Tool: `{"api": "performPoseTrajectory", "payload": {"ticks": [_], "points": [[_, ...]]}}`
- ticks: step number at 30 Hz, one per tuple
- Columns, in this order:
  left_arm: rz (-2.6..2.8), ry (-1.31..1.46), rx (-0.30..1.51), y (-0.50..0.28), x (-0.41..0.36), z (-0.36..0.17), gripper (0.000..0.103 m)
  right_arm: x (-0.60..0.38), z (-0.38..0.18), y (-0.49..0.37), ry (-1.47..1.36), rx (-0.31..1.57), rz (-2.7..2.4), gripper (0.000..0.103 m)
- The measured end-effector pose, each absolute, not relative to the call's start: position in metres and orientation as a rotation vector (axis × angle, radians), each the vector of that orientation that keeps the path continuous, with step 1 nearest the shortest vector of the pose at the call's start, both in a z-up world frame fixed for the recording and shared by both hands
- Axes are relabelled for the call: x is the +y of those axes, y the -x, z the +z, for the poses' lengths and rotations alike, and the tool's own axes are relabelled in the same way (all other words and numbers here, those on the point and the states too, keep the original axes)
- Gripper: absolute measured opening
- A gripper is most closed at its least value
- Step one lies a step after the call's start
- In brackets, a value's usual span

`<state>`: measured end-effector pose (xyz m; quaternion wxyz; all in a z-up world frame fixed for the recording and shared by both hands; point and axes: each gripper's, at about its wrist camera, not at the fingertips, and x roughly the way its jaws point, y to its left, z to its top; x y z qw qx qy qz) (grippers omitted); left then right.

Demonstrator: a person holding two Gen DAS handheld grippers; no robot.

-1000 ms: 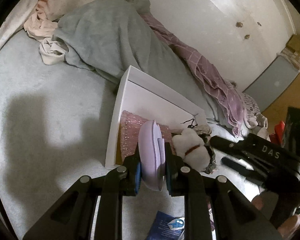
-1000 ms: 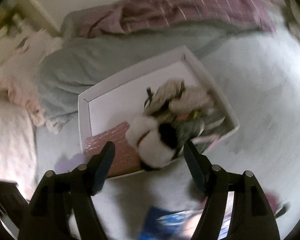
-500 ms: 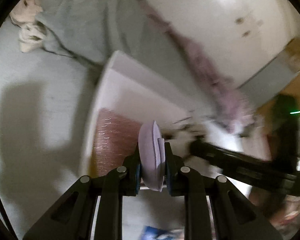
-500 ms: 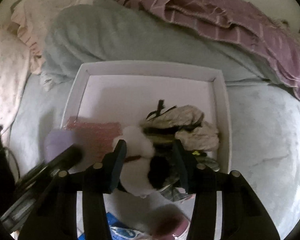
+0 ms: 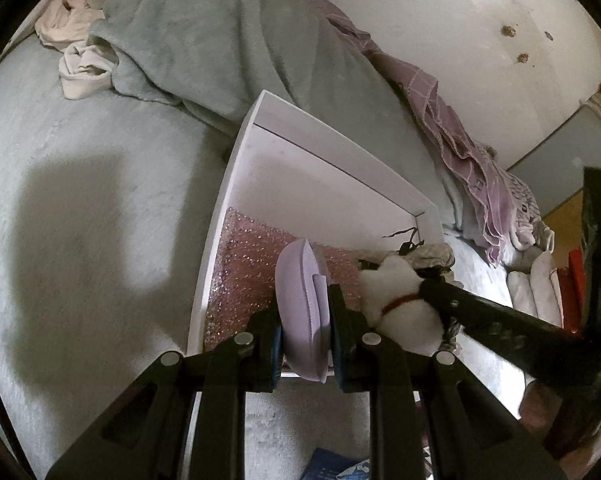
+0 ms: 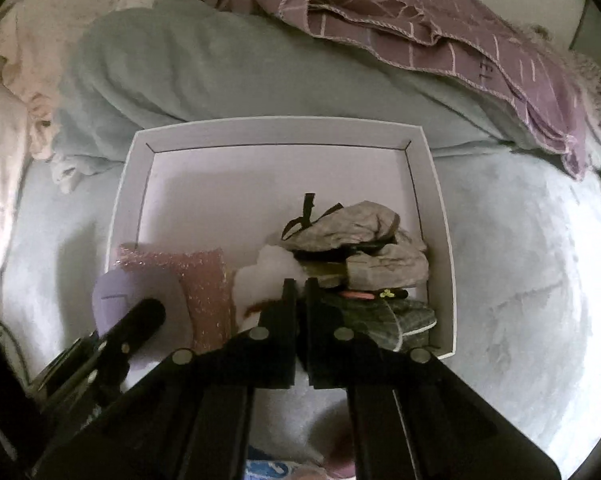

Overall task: Organize soft objects
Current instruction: 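Carry both items over white box and open right tool to drop plush toy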

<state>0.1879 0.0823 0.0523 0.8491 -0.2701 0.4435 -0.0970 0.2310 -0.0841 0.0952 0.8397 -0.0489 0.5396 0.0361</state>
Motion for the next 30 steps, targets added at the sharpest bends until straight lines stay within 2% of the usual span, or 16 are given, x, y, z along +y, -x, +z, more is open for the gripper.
{"api": "performPoseTrajectory", "payload": {"ticks": [5, 8, 14, 19, 30], "points": [[-0.204, 0.574, 0.933, -0.186, 0.086, 0.052, 0.018, -0.054, 0.088, -0.222, 0.258, 1.065, 0.016, 0.005], [-0.216, 0.574, 0.930, -0.186, 0.085, 0.052, 0.018, -0.051, 0.085, -0.218, 0.256, 1.046, 0.013, 0.005], [-0.230, 0.573, 0.919, -0.185, 0.083, 0.053, 0.018, -0.075, 0.077, -0.218, 0.125, 1.073, 0.075, 0.005], [-0.239, 0.607, 0.917, -0.186, 0.088, 0.049, 0.018, -0.112, 0.069, -0.217, -0.147, 1.072, 0.167, 0.005], [-0.250, 0.610, 0.888, -0.183, 0.087, 0.055, 0.018, -0.122, 0.070, -0.197, -0.211, 0.940, 0.212, 0.008]]}}
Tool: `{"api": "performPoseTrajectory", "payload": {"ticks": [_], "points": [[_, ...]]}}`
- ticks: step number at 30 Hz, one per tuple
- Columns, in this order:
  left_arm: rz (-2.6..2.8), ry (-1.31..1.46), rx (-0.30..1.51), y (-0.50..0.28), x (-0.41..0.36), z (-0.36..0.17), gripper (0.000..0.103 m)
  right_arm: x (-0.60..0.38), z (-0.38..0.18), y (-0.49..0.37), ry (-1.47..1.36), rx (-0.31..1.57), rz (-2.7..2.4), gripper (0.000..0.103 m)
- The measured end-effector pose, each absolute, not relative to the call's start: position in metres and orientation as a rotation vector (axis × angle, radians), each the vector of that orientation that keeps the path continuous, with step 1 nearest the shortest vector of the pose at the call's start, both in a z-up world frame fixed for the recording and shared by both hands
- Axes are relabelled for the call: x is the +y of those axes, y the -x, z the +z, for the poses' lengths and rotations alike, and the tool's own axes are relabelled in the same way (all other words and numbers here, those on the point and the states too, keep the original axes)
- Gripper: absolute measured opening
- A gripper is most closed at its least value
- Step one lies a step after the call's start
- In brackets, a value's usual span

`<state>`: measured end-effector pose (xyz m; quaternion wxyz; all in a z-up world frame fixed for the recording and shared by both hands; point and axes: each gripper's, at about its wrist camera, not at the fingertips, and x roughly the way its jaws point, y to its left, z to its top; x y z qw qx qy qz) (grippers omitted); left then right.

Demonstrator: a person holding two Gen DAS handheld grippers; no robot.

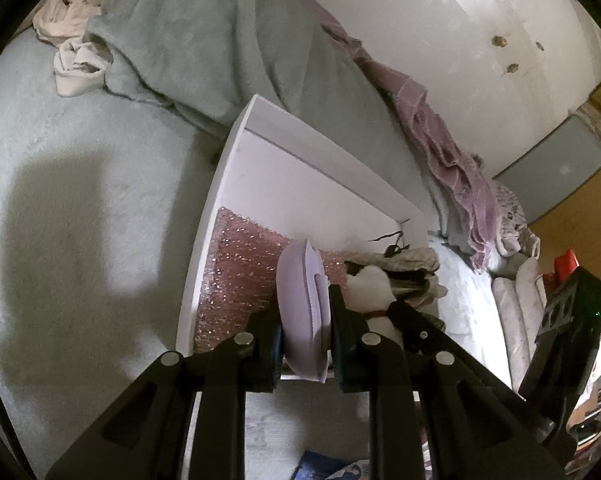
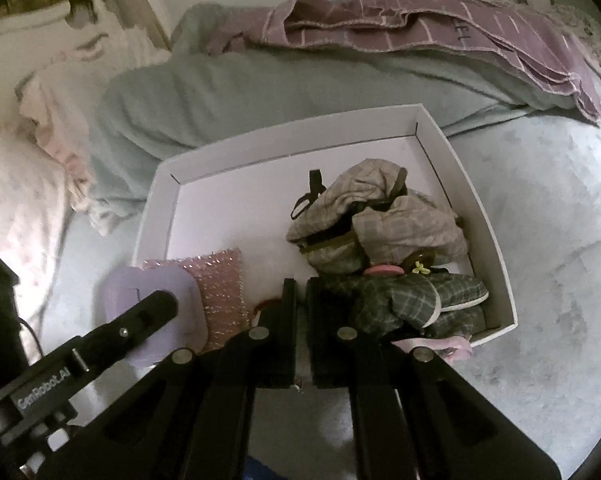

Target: Organize soft objects

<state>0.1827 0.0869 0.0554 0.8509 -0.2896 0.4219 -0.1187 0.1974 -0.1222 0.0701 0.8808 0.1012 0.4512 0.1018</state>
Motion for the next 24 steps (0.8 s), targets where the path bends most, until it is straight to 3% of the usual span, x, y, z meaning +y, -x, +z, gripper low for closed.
{"api": "performPoseTrajectory", "payload": {"ticks": [7, 13, 24], "points": [[-0.350, 0.619, 0.818, -0.171, 0.081, 0.075, 0.018, -0.147, 0.085, -0.193, -0.384, 0.915, 0.342, 0.015], [-0.401, 0.700, 0.820, -0.174, 0.084, 0.067, 0.018, -0.166, 0.083, -0.192, -0.567, 0.878, 0.469, 0.043], [-0.571, 0.890, 0.753, -0.174, 0.097, 0.062, 0.017, -0.155, 0.057, -0.201, -0.787, 0.936, 0.682, 0.043]]}}
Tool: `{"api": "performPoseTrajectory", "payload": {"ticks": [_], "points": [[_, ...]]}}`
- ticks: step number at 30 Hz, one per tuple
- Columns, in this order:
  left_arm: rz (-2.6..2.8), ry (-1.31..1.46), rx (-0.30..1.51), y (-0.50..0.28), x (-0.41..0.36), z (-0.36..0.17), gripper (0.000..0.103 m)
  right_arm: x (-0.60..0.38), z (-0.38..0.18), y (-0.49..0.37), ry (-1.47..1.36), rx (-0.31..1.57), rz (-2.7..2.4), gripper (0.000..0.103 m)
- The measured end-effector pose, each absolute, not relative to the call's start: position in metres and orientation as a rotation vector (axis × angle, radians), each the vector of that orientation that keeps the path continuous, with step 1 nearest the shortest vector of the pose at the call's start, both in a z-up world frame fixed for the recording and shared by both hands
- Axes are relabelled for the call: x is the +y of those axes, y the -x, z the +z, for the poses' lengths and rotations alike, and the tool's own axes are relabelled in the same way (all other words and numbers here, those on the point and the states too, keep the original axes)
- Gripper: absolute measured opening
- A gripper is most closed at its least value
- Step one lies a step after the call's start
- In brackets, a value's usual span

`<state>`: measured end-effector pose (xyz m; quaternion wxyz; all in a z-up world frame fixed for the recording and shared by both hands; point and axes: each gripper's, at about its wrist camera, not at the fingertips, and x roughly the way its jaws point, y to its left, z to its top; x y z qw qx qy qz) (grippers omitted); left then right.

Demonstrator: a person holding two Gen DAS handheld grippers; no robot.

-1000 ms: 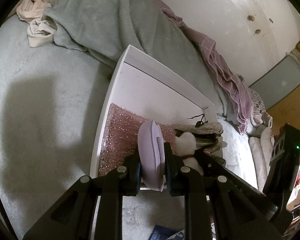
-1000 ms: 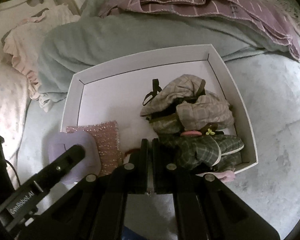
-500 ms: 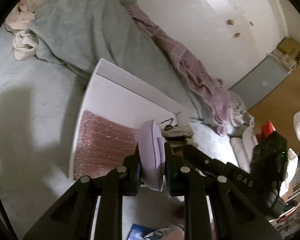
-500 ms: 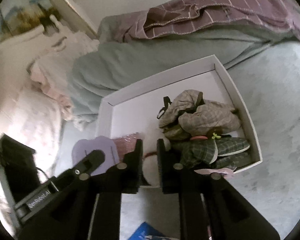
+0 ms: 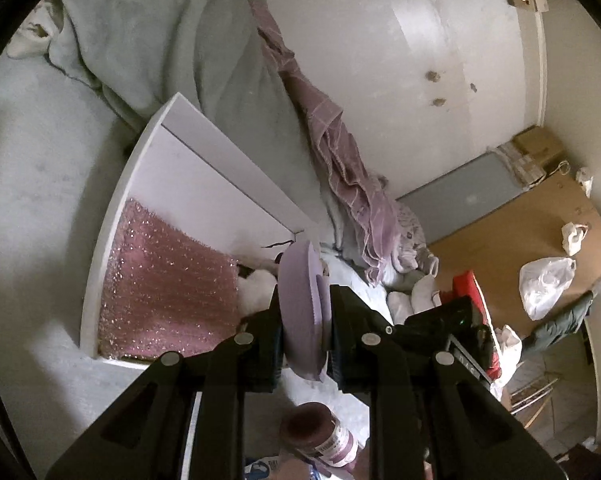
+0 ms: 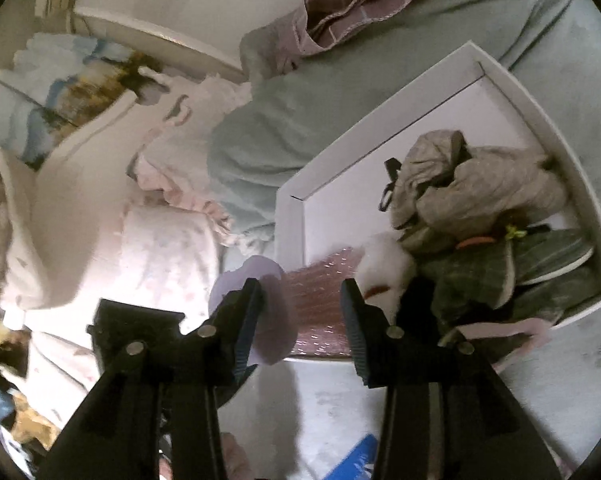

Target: Organize soft objects

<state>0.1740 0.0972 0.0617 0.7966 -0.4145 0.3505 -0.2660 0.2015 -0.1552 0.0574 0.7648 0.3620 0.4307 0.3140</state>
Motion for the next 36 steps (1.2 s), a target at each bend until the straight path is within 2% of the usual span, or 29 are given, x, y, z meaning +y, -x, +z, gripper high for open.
{"api": "performPoseTrajectory", "payload": {"ticks": [3, 4, 10, 11, 12, 13, 15, 18, 25, 36], "points": [[-0.590, 0.909, 0.749, -0.174, 0.099, 0.062, 0.017, -0.154, 0.054, -0.204, -0.842, 0.939, 0.753, 0.028], [-0.593, 0.911, 0.749, -0.173, 0.099, 0.062, 0.017, -0.155, 0.053, -0.205, -0.868, 0.939, 0.778, 0.018], [-0.585, 0.876, 0.733, -0.172, 0.097, 0.068, 0.019, -0.154, 0.056, -0.203, -0.905, 0.907, 0.812, 0.012], [-0.573, 0.858, 0.734, -0.171, 0.096, 0.071, 0.022, -0.153, 0.059, -0.202, -0.893, 0.900, 0.804, 0.011], [-0.566, 0.843, 0.734, -0.170, 0.094, 0.073, 0.031, -0.151, 0.062, -0.200, -0.876, 0.889, 0.788, 0.011], [-0.553, 0.822, 0.728, -0.168, 0.094, 0.076, 0.044, -0.150, 0.066, -0.198, -0.852, 0.873, 0.759, 0.011], [-0.509, 0.790, 0.708, -0.164, 0.097, 0.081, 0.058, -0.149, 0.074, -0.194, -0.791, 0.849, 0.695, 0.011], [-0.391, 0.724, 0.682, -0.156, 0.105, 0.090, 0.059, -0.150, 0.083, -0.191, -0.722, 0.810, 0.594, 0.011], [0.133, 0.326, 0.656, -0.141, 0.096, 0.110, 0.059, -0.121, 0.082, -0.213, -0.579, 0.836, 0.418, 0.011], [0.194, 0.275, 0.599, -0.137, 0.099, 0.105, 0.059, -0.089, 0.054, -0.259, -0.585, 0.903, 0.436, 0.011]]}}
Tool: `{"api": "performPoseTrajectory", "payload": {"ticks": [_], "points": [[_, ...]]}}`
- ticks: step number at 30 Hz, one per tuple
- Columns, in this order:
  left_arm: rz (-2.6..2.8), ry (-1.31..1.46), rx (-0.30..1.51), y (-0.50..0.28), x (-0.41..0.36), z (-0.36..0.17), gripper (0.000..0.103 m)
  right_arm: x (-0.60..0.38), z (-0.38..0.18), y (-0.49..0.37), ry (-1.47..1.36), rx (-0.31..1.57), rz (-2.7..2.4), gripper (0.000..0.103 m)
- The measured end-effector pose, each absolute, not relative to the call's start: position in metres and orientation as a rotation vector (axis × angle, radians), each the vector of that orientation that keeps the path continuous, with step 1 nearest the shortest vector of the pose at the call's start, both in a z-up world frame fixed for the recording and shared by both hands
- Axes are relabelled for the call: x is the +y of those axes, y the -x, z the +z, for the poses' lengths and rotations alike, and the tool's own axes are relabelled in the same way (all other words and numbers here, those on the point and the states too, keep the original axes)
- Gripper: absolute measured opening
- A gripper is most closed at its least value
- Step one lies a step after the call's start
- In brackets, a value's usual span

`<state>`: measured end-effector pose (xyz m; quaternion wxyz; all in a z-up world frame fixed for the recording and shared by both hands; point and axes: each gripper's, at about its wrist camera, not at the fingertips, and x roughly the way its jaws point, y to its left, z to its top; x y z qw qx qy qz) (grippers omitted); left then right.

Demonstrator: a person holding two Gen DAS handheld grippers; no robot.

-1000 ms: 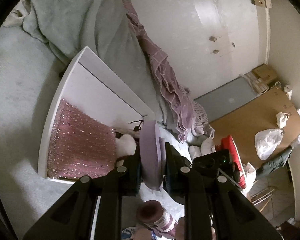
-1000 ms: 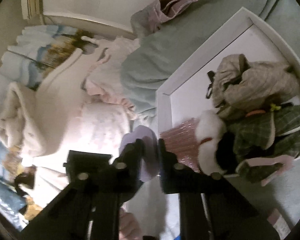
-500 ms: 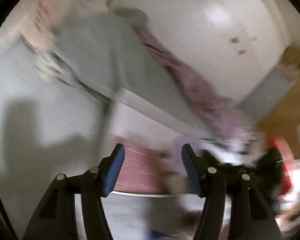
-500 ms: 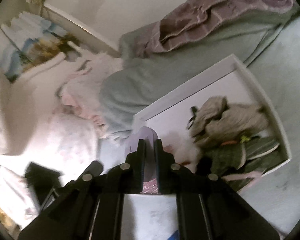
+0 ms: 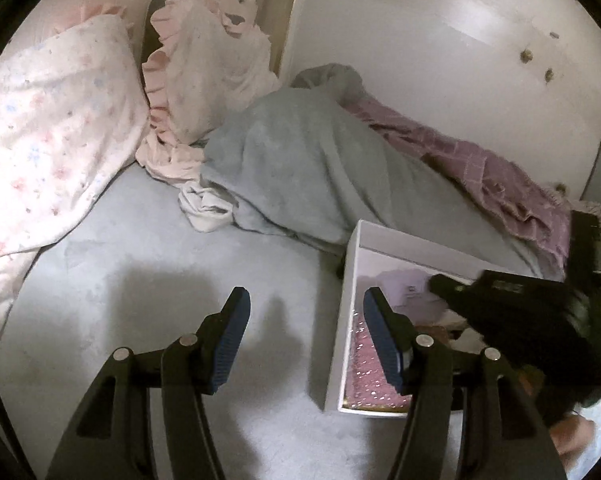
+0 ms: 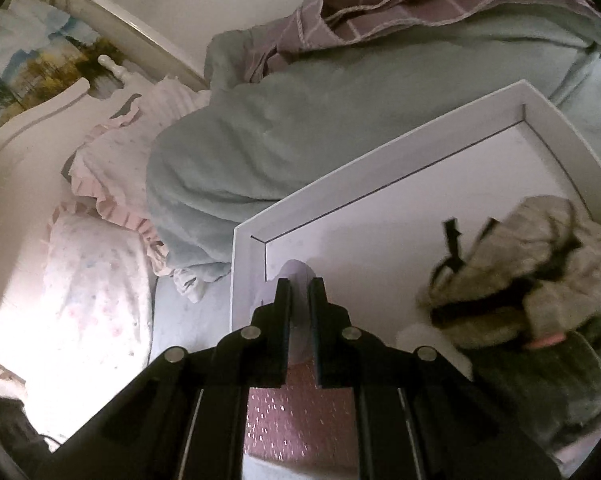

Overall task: Organize soft objects
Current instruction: 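Lower lilac foam pad into white box and open right tool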

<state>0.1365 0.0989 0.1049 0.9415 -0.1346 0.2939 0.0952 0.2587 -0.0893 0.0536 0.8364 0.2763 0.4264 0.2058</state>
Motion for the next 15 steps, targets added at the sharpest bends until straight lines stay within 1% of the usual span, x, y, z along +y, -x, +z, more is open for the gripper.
{"api": "performPoseTrajectory", "payload": {"ticks": [2, 15], "points": [[0.177, 0.284, 0.590, -0.137, 0.100, 0.106, 0.059, -0.084, 0.052, -0.262, -0.601, 0.902, 0.440, 0.011], [0.175, 0.241, 0.695, -0.149, 0.100, 0.093, 0.060, -0.075, 0.040, -0.272, -0.648, 0.934, 0.421, 0.011]]}}
